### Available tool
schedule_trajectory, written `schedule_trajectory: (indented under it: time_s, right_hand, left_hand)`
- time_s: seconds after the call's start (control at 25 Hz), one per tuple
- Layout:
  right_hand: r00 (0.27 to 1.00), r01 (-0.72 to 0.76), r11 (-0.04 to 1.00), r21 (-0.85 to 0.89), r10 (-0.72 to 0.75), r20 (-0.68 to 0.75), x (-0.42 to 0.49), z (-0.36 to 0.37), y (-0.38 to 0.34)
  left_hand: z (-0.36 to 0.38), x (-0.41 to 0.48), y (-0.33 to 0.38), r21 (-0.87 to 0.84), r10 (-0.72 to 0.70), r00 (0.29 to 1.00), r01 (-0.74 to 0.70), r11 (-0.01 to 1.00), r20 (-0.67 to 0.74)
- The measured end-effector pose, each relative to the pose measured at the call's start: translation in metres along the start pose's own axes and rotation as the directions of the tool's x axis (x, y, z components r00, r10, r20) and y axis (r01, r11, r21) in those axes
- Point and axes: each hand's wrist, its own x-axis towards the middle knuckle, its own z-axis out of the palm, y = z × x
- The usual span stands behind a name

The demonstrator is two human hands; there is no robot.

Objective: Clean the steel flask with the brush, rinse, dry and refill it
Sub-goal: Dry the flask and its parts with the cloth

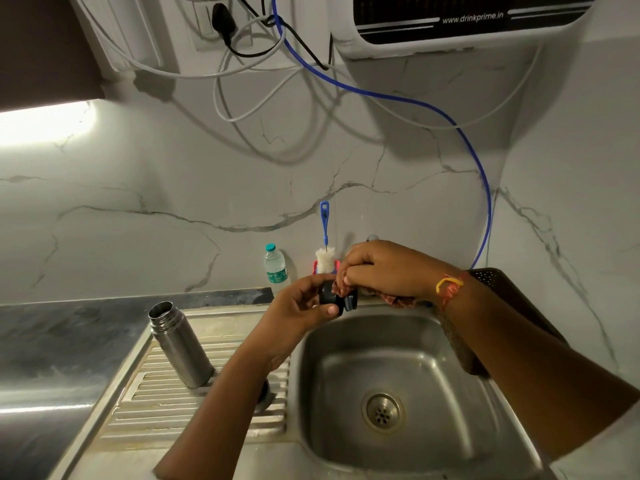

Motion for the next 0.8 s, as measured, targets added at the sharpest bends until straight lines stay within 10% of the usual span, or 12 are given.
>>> schedule_trajectory:
  time_s: [0.28, 0.4, 0.56, 0.8]
  right_hand:
    - [0.999, -0.028, 0.998, -0.048, 0.026, -0.043, 0.004, 0.002, -0.004]
    - [0.987, -0.150, 0.960, 0.237, 0.157, -0.012, 0.012, 0.006, 0.012]
    - [0.933, -0.257, 0.566, 0.783, 0.358, 0.047, 0.014, 0.023, 0.033]
    - [0.904, -0.374, 0.018, 0.927, 0.231, 0.360, 0.001, 0.042, 0.026]
  left_hand:
    - [0.004, -0.006, -0.001, -0.246, -0.044, 0.999, 0.042, 0.968, -0.005]
    - [0.003, -0.008, -0.001, -0.307, -0.010, 1.000, 0.003, 0.952, -0.023]
    - [0.008, -0.010, 0.004, -0.253, 0.097, 0.992, -0.114, 0.961, -0.080]
    - [0.008, 0.002, 0.009, 0.031, 0.208, 0.965, -0.206, 0.978, -0.162]
